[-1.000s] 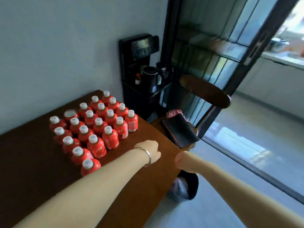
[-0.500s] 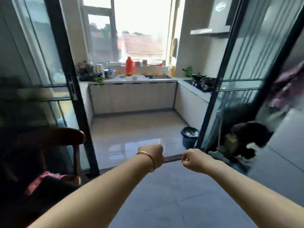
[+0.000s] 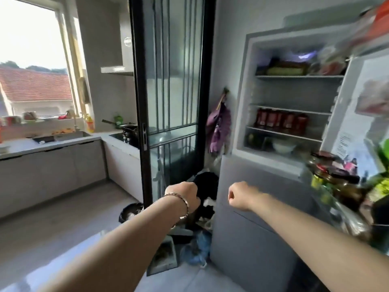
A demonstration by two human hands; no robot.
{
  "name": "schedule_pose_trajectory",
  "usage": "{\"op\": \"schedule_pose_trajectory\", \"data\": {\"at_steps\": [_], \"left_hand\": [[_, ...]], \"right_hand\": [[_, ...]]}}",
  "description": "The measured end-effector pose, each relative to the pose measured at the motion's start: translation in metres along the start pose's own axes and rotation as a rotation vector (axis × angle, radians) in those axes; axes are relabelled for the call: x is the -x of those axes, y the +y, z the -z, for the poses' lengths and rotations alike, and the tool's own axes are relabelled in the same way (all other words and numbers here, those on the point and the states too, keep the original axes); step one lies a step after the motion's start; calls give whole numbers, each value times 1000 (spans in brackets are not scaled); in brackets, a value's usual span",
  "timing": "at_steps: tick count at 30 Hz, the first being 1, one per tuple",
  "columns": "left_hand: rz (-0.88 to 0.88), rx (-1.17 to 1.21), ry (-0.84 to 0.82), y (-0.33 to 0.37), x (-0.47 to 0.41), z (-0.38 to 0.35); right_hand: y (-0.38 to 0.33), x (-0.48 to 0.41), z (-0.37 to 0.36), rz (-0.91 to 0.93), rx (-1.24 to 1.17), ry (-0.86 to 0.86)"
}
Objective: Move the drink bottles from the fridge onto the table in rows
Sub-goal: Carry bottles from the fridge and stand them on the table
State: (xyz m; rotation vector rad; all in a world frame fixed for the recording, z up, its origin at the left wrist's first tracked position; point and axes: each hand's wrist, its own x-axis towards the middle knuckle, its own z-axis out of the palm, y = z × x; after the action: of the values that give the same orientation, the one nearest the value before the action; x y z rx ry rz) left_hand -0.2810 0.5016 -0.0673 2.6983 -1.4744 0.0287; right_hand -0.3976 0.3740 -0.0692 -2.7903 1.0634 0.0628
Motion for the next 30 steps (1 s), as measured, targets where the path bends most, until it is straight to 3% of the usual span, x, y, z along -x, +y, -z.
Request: {"op": "schedule_pose_trajectory", "data": {"at_steps": [17, 30], "left_hand": [[-442, 17, 185, 122, -426, 27], [-423, 183, 311, 222, -664, -14]], "right_hand": [[206, -260, 125, -526, 37, 314], [369, -480, 135, -517, -182, 473]]}}
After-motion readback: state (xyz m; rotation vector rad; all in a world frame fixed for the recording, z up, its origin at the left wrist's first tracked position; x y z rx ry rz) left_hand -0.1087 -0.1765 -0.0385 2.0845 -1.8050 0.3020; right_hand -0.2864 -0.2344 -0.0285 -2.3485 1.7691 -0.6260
